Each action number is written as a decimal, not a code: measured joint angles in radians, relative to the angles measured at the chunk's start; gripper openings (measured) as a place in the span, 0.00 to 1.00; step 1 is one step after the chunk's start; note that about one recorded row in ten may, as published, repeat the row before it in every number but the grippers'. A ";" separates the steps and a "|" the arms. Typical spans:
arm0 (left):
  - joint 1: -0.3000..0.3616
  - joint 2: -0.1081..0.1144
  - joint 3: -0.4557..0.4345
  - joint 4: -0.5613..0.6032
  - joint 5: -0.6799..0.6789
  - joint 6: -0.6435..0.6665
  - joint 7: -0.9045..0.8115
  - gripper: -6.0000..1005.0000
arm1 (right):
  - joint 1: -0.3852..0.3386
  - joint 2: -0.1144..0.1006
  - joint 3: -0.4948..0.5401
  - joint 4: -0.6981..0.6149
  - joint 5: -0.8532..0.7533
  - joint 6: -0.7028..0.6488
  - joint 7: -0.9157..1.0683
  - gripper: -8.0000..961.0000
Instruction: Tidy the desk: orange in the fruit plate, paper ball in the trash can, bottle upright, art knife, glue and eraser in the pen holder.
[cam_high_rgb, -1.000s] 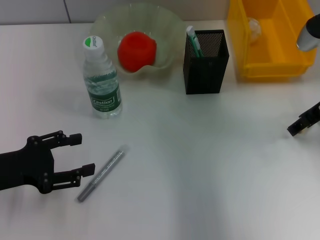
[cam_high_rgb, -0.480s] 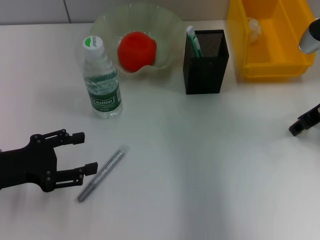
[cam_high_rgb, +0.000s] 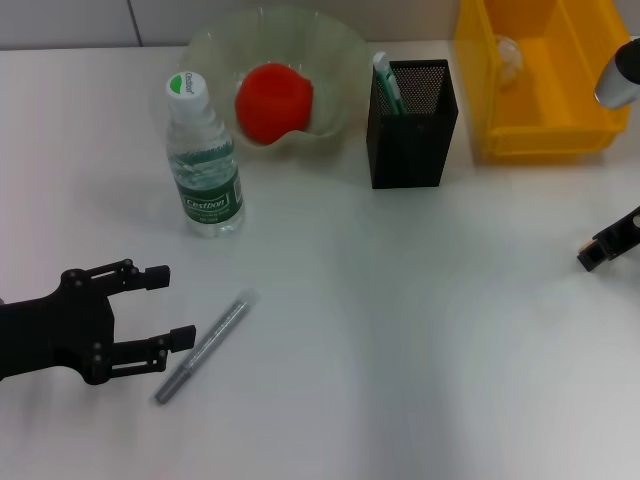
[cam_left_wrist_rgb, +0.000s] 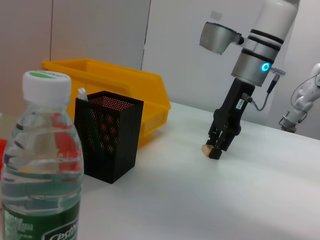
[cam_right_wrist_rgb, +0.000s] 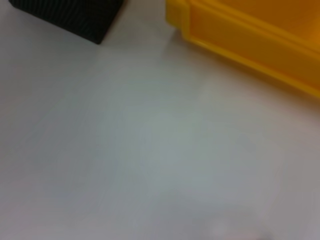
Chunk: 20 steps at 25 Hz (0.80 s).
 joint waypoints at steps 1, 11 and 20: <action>0.000 0.000 0.000 0.000 0.000 0.000 0.000 0.80 | -0.004 0.002 0.001 -0.016 0.000 -0.009 0.000 0.47; 0.001 0.000 -0.003 0.000 0.000 -0.001 0.000 0.79 | -0.109 0.009 0.009 -0.455 0.211 -0.174 -0.017 0.44; 0.002 0.000 -0.008 0.000 0.000 -0.016 0.000 0.79 | -0.202 0.015 -0.037 -0.659 0.478 0.001 -0.094 0.44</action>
